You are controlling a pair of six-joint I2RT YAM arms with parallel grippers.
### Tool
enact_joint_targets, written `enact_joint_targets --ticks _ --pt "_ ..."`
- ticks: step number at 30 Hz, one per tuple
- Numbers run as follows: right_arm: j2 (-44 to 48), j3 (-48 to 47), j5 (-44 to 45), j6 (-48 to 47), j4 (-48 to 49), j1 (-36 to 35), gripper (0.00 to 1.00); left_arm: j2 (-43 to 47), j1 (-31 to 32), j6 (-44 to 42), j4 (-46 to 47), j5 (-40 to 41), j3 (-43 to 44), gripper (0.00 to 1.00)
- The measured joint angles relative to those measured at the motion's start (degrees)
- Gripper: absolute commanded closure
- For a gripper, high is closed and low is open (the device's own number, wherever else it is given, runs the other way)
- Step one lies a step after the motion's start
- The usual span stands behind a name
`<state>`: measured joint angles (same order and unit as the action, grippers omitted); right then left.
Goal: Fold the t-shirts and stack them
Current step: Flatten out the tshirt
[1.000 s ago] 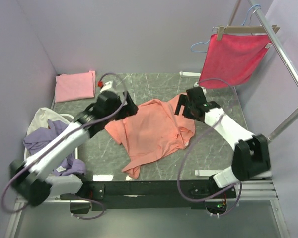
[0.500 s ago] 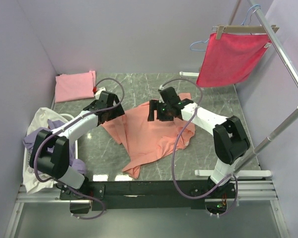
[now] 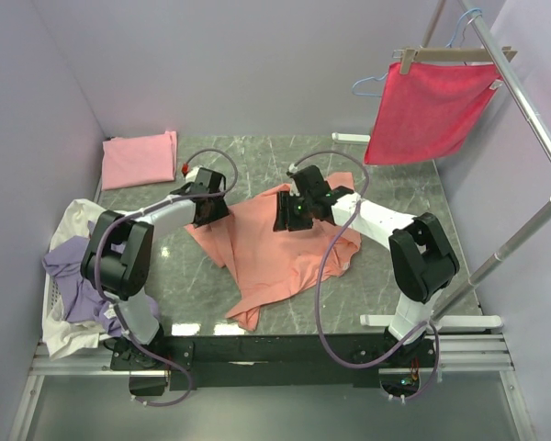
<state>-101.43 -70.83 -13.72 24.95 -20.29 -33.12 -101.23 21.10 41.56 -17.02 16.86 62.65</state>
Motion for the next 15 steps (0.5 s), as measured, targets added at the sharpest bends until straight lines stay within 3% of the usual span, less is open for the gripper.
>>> enact_joint_targets --ticks 2,3,4,10,15 --pt "0.00 1.40 -0.81 0.07 0.46 0.00 0.62 0.24 -0.02 0.33 0.09 -0.02 0.39 0.86" --pt "0.00 2.56 -1.11 0.15 0.66 0.00 0.69 0.74 -0.02 -0.07 0.04 -0.02 0.39 0.97" --pt "0.00 3.50 -1.20 0.22 0.72 0.00 0.73 1.40 -0.02 -0.09 -0.39 -0.17 0.39 0.99" --pt "-0.59 9.25 -1.84 0.94 0.72 0.00 0.78 13.14 1.16 -0.24 -3.30 -3.23 -1.81 0.99" --pt "-0.68 9.68 -1.44 0.87 0.61 0.00 0.78 30.21 10.19 3.34 -8.61 -6.75 -7.04 0.99"
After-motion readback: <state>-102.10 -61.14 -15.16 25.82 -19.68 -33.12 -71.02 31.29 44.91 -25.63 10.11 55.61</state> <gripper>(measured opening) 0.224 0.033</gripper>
